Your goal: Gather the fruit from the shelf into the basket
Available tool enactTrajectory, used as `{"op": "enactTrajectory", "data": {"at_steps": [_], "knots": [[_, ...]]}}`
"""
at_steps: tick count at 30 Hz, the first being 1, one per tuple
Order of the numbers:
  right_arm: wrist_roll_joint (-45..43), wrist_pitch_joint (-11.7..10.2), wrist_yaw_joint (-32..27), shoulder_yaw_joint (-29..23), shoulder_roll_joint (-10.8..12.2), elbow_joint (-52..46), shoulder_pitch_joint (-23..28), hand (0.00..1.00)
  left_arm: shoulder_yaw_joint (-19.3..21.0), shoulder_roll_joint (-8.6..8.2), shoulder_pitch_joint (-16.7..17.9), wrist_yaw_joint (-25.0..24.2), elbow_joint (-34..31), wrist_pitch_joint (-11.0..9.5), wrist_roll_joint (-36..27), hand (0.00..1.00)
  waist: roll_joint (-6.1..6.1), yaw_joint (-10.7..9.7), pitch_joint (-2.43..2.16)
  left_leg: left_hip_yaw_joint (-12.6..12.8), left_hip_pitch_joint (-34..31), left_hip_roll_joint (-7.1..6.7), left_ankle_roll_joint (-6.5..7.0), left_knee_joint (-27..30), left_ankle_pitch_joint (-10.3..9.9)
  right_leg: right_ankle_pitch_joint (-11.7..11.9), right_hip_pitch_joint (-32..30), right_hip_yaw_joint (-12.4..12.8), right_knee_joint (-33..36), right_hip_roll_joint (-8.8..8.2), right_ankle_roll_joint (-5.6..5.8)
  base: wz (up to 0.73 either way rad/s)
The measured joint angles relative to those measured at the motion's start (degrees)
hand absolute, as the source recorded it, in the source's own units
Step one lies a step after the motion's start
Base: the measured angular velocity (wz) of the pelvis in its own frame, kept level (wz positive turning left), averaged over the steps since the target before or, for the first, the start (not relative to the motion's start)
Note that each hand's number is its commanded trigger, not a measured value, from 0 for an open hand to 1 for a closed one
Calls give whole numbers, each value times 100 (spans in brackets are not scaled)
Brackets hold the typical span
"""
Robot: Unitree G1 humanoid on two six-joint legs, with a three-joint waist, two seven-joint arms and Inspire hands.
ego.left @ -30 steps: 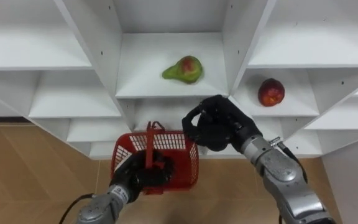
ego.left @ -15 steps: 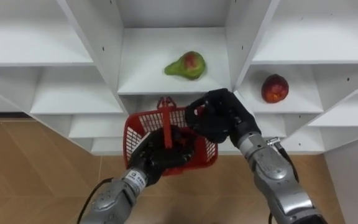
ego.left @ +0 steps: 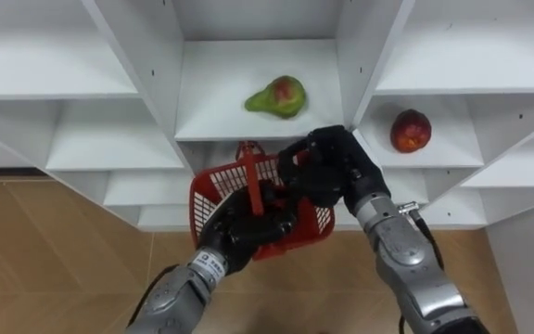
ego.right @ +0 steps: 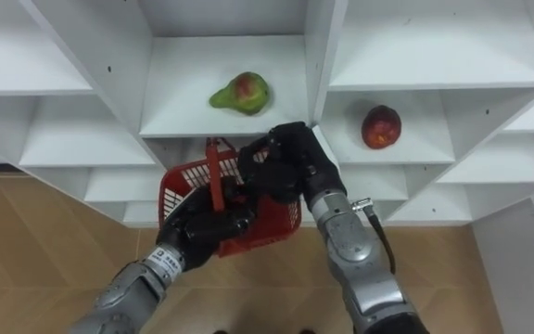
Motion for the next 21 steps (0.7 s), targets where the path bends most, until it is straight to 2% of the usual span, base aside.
{"op": "enactTrajectory", "data": {"at_steps": [3, 4, 5, 6, 7, 10, 21], "knots": [[-20, -60, -121, 102, -52, 7, 0, 100, -37, -5, 0, 0, 0, 0, -4, 100, 7, 0, 2, 2, 2, 10, -6, -7, 4, 3, 0, 0, -7, 11, -5, 0], [-20, -76, -140, 127, -67, 7, 0, 84, -38, -5, 0, 0, 0, 0, -4, 100, 14, 0, 4, 2, 1, 12, -7, -10, 5, 4, 0, -1, -11, 14, -6, 0], [-20, -85, -165, 148, -76, 7, 0, 58, -39, -5, 0, 0, 0, 0, -4, 100, 18, 0, 3, 3, 2, 13, -8, -11, 5, 4, 0, -1, -12, 14, -6, 0], [-18, -102, -215, 187, -88, 7, 0, 37, -39, -5, 0, 0, 0, 0, -4, 100, 27, -1, 2, 3, 2, 13, -8, -14, 5, 4, 0, -1, -13, 15, -6, 0], [-16, -124, -243, 203, -87, 23, 0, 0, -38, -5, 0, 0, 0, 0, -4, 100, 32, -5, 3, 3, 2, 14, -8, -15, 5, 4, 0, -2, -15, 15, -6, 0], [-9, -279, -255, 205, -75, 157, -4, 0, -39, -5, 0, 1, -4, 1, -19, 100, 37, -5, 1, 2, -1, 14, -8, -14, 5, 4, 1, -4, -18, 15, -7, 0], [267, -263, -240, 277, -71, 220, -36, 0, -169, 0, -1, 3, -174, 30, -513, 100, 84, -6, -4, 4, -13, 19, -11, -11, 7, 5, -3, -7, -22, 20, -9, 0]]}}
